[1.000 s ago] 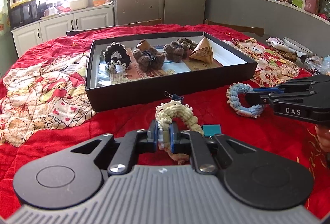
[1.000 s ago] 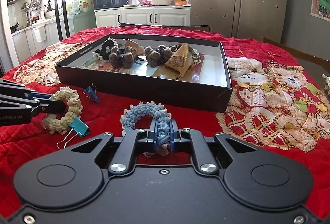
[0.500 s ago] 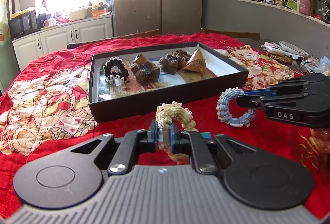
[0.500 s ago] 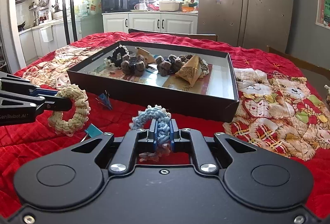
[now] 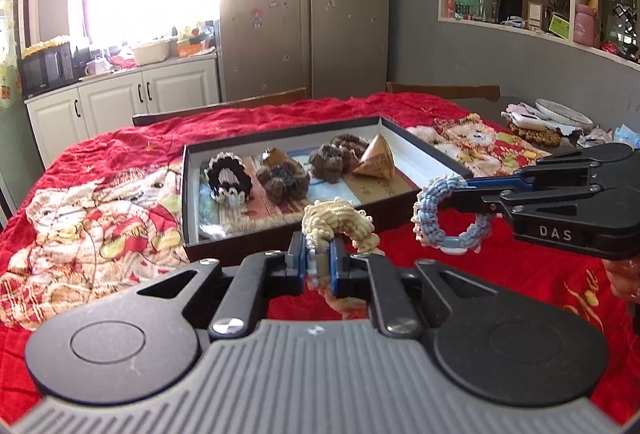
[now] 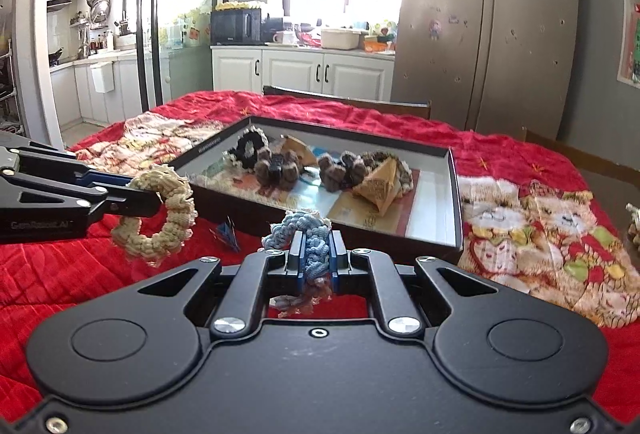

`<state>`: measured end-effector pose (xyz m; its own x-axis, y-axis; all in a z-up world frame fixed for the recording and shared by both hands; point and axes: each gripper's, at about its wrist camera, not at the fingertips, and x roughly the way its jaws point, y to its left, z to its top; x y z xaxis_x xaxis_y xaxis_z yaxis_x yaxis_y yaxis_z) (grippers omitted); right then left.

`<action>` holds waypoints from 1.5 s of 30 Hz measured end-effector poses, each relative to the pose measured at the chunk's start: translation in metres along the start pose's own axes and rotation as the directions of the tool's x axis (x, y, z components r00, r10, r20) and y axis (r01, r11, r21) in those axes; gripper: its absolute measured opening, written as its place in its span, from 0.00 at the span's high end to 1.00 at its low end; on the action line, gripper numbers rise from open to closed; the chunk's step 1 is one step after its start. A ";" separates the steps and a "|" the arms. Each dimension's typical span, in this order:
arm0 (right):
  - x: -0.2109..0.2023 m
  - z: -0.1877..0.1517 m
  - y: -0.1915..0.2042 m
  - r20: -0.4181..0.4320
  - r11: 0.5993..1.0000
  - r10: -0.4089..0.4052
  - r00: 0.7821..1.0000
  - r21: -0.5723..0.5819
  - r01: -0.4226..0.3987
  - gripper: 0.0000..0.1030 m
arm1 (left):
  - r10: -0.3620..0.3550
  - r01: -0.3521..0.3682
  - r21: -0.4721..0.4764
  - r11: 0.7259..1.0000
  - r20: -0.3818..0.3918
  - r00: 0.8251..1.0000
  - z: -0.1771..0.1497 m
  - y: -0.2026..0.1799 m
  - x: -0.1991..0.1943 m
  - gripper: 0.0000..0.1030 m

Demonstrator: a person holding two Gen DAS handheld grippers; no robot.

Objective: Organize objects
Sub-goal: 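Lift both scrunchies and carry them over the black box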

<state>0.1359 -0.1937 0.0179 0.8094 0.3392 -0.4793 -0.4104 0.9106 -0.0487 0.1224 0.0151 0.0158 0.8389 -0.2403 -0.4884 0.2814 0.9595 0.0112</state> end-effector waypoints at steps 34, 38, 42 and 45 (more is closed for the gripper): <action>0.032 0.088 -0.026 0.114 0.998 -0.033 0.993 0.057 0.027 0.89 | 0.025 -0.027 0.016 0.999 0.106 0.994 0.080 0.006 0.043 0.87; 0.046 0.095 -0.035 0.108 0.997 -0.042 0.993 0.067 0.035 0.89 | 0.028 -0.029 0.015 0.999 0.105 0.994 0.087 0.006 0.055 0.87; 0.062 0.098 -0.042 0.096 0.996 -0.042 0.995 0.079 0.035 0.89 | 0.029 -0.030 0.010 0.999 0.100 0.995 0.093 0.007 0.068 0.86; 0.074 0.101 -0.045 0.087 0.996 -0.045 0.995 0.084 0.037 0.89 | 0.032 -0.032 0.004 0.999 0.095 0.995 0.096 0.010 0.077 0.87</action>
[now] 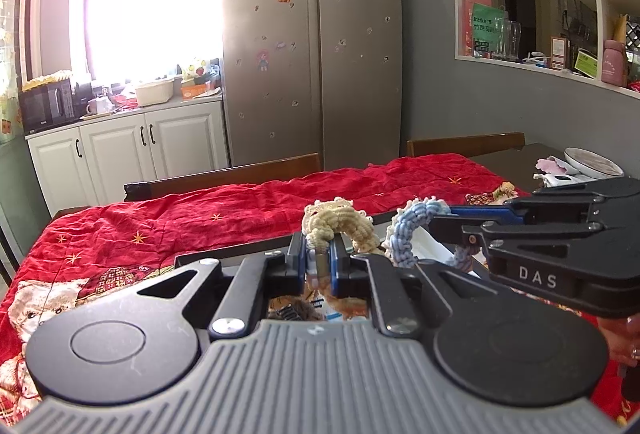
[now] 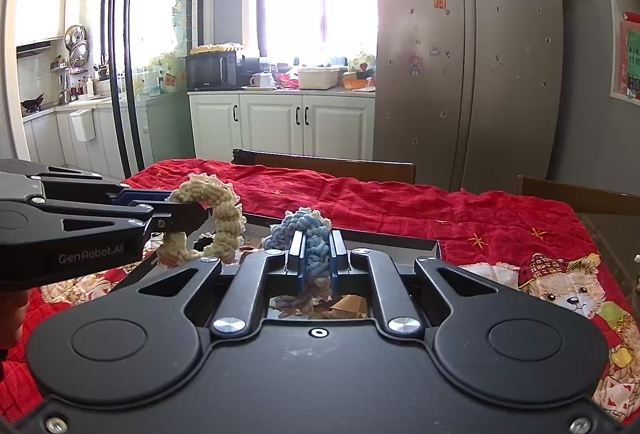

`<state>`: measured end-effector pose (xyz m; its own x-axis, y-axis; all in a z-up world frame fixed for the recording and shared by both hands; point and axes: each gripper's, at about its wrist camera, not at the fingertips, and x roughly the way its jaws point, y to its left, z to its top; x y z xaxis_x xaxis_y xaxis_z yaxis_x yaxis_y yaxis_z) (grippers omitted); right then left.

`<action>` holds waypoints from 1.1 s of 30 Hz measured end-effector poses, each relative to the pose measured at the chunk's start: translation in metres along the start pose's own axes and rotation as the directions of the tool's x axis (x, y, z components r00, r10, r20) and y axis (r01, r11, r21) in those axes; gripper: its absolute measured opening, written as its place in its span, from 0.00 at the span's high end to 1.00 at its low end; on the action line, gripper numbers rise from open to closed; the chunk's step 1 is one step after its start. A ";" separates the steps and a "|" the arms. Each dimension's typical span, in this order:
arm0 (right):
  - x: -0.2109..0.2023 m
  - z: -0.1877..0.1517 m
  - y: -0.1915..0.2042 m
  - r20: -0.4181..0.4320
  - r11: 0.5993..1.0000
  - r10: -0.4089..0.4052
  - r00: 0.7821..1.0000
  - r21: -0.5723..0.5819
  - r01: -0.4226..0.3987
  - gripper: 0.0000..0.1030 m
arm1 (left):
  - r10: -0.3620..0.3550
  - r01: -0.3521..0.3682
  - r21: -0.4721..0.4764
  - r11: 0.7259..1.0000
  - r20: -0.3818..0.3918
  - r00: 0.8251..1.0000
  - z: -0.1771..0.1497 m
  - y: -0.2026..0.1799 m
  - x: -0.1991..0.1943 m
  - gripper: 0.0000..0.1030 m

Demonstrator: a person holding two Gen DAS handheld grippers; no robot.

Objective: Organize objects
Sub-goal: 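Lift both scrunchies and carry them over the black box, then lower both held scrunchies into the box beside the other accessories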

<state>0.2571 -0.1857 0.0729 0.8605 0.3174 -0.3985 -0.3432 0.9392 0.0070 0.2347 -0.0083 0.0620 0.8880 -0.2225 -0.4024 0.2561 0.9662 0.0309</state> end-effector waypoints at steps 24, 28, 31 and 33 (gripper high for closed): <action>0.080 0.000 -0.010 -0.048 0.998 -0.043 0.998 0.045 0.045 0.89 | 0.018 -0.022 -0.099 0.995 -0.035 0.999 0.005 0.032 0.063 0.86; 0.088 -0.003 -0.013 -0.054 0.997 -0.051 0.997 0.056 0.054 0.89 | 0.022 -0.026 -0.103 0.994 -0.036 0.999 0.003 0.034 0.068 0.86; 0.094 -0.005 -0.016 -0.058 0.996 -0.055 0.997 0.066 0.059 0.89 | 0.024 -0.028 -0.107 0.994 -0.042 0.999 0.000 0.036 0.073 0.86; 0.096 -0.007 -0.017 -0.060 0.996 -0.057 0.997 0.069 0.061 0.89 | 0.023 -0.028 -0.111 0.993 -0.049 0.999 -0.002 0.037 0.076 0.86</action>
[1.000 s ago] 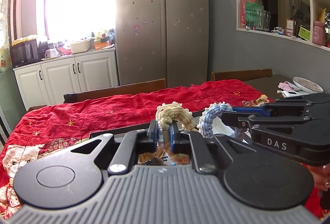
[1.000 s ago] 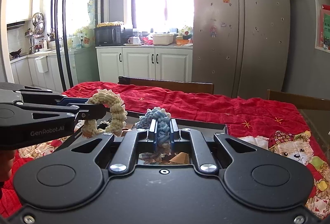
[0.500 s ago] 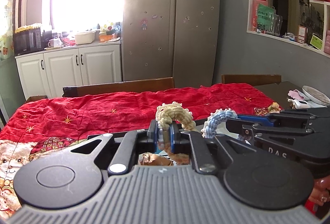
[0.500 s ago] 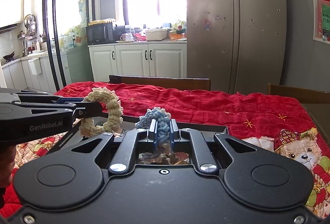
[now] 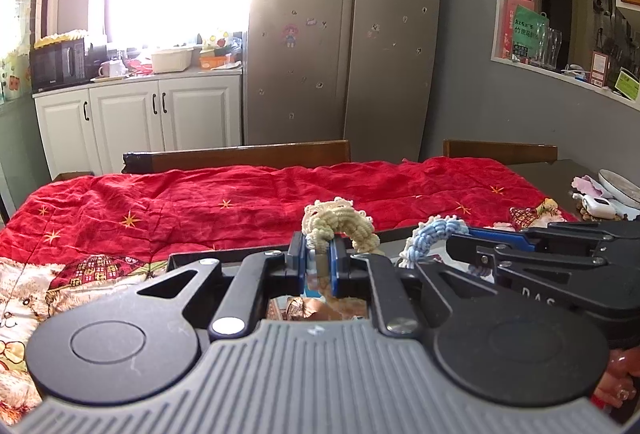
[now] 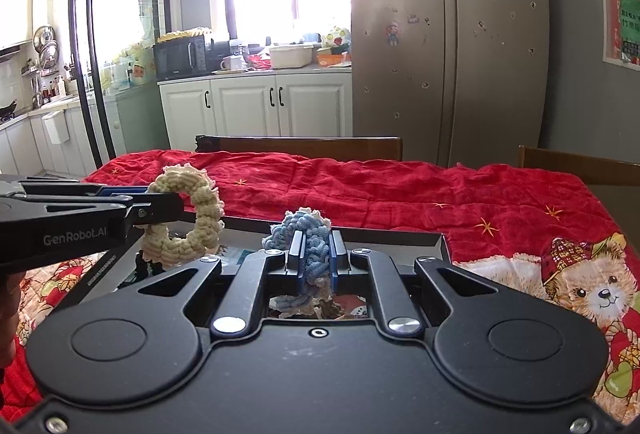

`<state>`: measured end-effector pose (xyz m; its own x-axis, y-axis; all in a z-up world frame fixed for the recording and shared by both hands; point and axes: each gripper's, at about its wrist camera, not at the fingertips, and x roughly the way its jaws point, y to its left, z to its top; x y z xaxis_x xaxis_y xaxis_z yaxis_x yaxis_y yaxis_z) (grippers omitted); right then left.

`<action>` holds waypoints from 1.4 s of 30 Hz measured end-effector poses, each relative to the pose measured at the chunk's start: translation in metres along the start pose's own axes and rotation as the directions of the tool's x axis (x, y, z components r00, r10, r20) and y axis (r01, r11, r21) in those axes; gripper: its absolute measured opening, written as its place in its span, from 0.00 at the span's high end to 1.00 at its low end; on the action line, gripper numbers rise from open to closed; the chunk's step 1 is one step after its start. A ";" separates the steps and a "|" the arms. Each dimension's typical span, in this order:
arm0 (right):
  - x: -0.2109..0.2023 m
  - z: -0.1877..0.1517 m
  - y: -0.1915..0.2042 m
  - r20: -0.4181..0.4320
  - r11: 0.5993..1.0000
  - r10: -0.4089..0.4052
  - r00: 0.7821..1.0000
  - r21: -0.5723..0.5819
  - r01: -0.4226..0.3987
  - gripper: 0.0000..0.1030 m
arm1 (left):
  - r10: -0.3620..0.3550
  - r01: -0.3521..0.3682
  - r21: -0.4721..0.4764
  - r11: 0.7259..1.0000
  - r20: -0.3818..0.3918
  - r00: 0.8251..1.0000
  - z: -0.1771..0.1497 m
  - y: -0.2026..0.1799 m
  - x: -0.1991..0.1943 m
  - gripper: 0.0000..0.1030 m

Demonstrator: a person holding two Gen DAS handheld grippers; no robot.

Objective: Organize objects
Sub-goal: 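Lower both held scrunchies into the box beside the other accessories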

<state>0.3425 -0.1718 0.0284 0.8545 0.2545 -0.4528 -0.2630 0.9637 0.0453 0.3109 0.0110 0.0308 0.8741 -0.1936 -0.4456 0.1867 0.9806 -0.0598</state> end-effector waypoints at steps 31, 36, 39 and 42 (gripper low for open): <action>0.044 -0.019 -0.014 -0.075 0.996 0.004 0.997 0.086 0.002 0.89 | 0.052 -0.055 -0.033 0.998 -0.097 0.994 -0.019 0.017 0.035 0.86; 0.048 -0.022 -0.012 -0.091 0.997 0.001 0.996 0.077 0.006 0.89 | 0.048 -0.052 -0.035 0.998 -0.103 0.994 -0.020 0.018 0.036 0.85; 0.048 -0.022 -0.012 -0.095 0.997 0.000 0.995 0.074 0.007 0.89 | 0.049 -0.053 -0.032 0.998 -0.106 0.993 -0.020 0.018 0.037 0.85; 0.048 -0.024 -0.011 -0.103 0.997 -0.002 0.995 0.072 0.010 0.89 | 0.049 -0.053 -0.028 0.998 -0.107 0.993 -0.020 0.017 0.037 0.84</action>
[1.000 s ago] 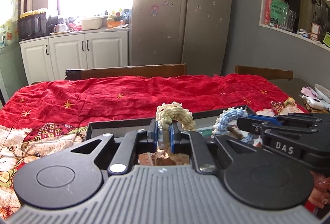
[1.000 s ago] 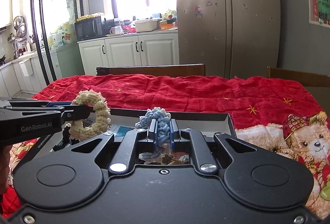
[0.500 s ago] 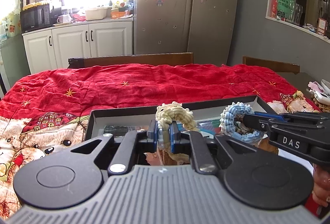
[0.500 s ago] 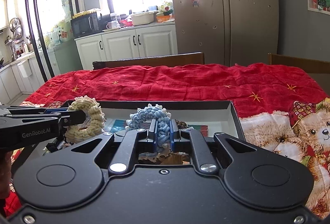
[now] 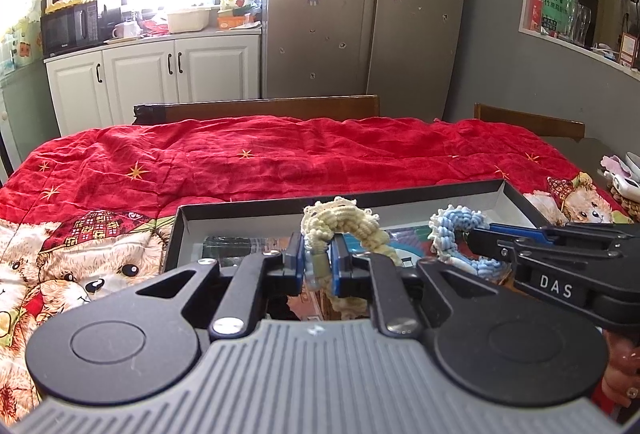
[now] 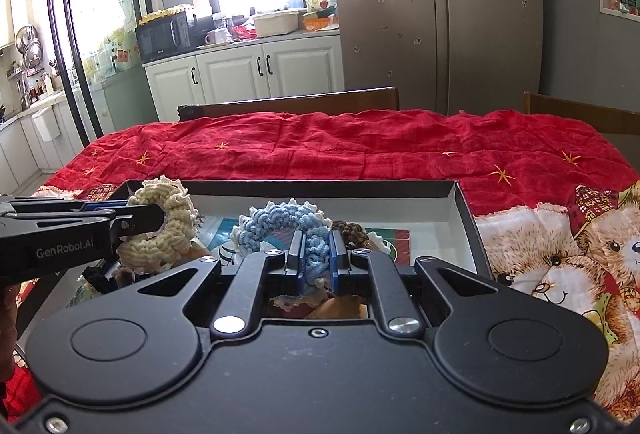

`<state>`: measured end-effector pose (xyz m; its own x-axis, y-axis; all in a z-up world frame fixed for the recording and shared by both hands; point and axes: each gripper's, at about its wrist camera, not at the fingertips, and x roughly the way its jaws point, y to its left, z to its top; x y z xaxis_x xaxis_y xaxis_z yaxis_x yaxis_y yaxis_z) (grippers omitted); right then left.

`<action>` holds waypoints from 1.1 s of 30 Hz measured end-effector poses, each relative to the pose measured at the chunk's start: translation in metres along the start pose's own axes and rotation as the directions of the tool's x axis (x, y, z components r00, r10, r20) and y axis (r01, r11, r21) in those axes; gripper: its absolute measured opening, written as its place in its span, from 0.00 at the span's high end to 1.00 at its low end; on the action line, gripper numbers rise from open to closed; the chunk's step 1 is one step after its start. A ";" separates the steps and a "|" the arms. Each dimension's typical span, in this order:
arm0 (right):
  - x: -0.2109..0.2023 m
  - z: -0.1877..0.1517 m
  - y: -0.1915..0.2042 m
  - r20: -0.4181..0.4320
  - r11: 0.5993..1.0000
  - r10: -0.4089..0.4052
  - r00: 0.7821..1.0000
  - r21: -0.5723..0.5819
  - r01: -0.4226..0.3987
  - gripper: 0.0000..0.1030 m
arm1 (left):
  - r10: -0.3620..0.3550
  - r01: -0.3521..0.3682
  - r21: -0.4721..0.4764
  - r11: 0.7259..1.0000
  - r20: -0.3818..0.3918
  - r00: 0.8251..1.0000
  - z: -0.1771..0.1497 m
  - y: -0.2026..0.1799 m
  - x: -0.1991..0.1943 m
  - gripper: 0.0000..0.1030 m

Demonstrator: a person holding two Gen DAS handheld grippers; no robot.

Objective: Organize objects
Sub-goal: 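Lower both held scrunchies into the box beside the other accessories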

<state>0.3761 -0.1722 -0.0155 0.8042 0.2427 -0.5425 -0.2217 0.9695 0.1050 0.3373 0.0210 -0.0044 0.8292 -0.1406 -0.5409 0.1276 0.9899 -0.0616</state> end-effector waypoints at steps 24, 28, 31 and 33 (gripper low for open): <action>0.002 -0.003 0.002 -0.022 1.000 -0.001 1.000 -0.015 0.000 0.86 | 0.007 -0.006 0.016 1.000 -0.015 1.000 -0.002 -0.004 0.001 0.61; 0.002 -0.003 0.000 -0.019 1.000 -0.001 1.000 -0.008 0.001 0.85 | 0.008 -0.008 0.015 1.000 -0.015 1.000 -0.002 -0.004 0.002 0.59; 0.000 -0.002 -0.001 -0.010 1.000 -0.002 1.000 -0.002 0.002 0.84 | 0.008 -0.008 0.012 1.000 -0.013 1.000 -0.002 -0.003 0.001 0.49; -0.002 -0.001 -0.002 -0.003 1.000 0.000 1.000 0.000 0.000 0.84 | 0.008 -0.008 0.012 1.000 -0.006 1.000 -0.001 -0.003 -0.001 0.45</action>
<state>0.3743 -0.1743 -0.0156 0.8025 0.2429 -0.5449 -0.2219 0.9694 0.1054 0.3352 0.0179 -0.0042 0.8271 -0.1321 -0.5463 0.1274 0.9908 -0.0467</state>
